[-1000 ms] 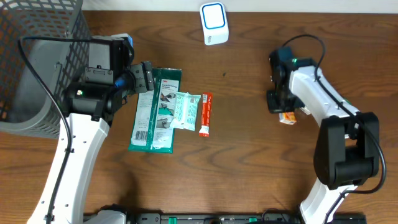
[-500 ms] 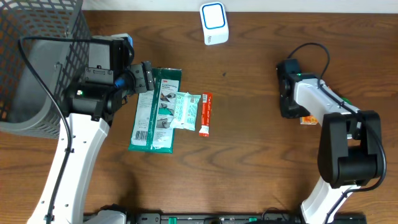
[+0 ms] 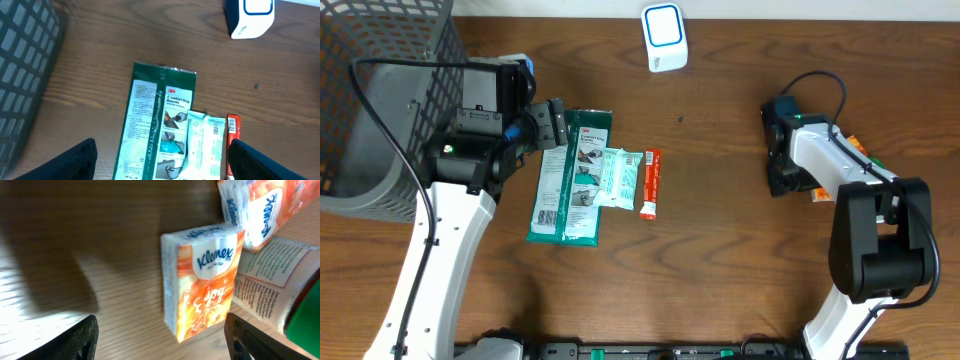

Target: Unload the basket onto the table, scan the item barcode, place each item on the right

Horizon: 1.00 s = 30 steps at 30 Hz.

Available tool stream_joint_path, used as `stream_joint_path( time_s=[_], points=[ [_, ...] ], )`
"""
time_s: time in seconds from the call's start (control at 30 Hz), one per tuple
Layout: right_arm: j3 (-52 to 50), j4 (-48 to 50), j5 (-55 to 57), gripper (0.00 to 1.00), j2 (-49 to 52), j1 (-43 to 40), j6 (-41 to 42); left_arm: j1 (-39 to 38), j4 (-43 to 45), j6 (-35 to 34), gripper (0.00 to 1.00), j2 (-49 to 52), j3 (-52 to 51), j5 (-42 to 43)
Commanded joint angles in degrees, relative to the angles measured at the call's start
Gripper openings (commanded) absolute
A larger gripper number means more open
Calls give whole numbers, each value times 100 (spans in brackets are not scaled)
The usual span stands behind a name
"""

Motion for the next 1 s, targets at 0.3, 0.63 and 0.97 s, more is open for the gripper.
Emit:
stream_joint_path(
  time_s=[0.3,0.63,0.97],
  points=[
    [459,599,-5549,81,-341,302,175,-2,-7,-35,84,4,-4,-28],
    [457,1104,-4874,61,-341,1436,798,-2,-7,-35,84,4,-4,-28],
    [455,1672,-2673,57,-210,3018,1703,-2,-7,-35,84,4,-4,-28]
  ],
)
